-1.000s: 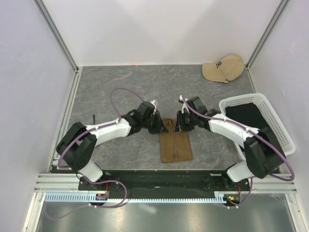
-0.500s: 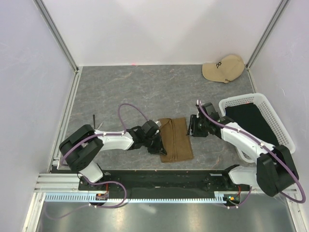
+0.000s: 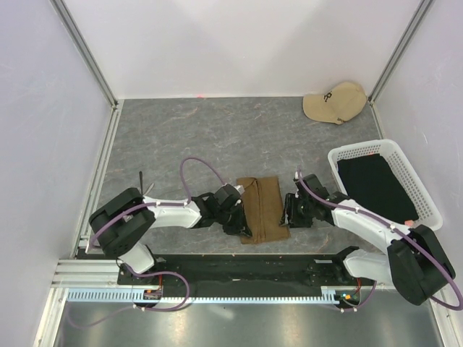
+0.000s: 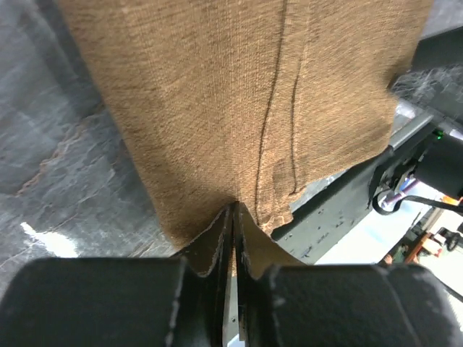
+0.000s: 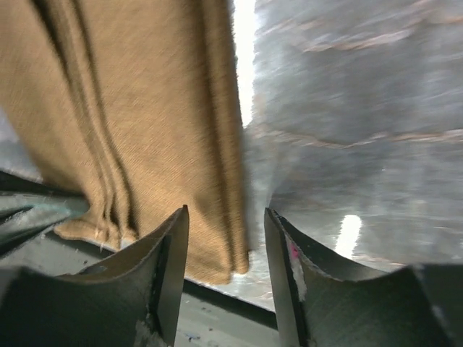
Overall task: Fold the napkin into a case and place the utensils inside
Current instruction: Smooth out the 2/3-rectangle-folded napkin at the center of the board, then pick up the 2/3-rectangle-folded napkin from the center of the board.
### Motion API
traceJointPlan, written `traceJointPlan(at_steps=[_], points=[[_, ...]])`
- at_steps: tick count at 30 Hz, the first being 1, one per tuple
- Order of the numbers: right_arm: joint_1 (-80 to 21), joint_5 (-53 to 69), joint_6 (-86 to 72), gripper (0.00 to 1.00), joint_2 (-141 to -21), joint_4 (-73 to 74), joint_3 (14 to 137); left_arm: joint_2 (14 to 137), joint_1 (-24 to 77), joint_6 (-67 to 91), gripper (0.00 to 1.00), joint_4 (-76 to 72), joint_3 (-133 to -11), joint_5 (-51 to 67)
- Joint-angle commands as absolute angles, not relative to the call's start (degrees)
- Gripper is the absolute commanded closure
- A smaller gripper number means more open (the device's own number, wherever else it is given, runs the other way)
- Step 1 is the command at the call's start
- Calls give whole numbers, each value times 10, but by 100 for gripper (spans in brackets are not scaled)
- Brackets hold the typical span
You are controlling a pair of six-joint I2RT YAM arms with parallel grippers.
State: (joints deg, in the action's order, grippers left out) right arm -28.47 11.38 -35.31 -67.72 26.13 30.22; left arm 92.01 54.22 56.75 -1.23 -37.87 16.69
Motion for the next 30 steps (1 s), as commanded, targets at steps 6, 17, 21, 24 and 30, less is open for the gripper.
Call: traceJointPlan(at_steps=[6,17,21,24,30], points=[[-362,127,-437,68,-674,191,274,782,578,476,61,131,-436,-21],[-311,48,-469,43,-600,314,329,846,739,372,25,134,-513,-176],[-228,16,-439,27,-571,372,337,922,751,394,21,165,-566,-203],[-200,15,-428,26,-553,384,338,965,765,398,25,192,-621,-231],[-185,15,-410,27,-554,381,327,1057,773,412,32,262,-706,-273]])
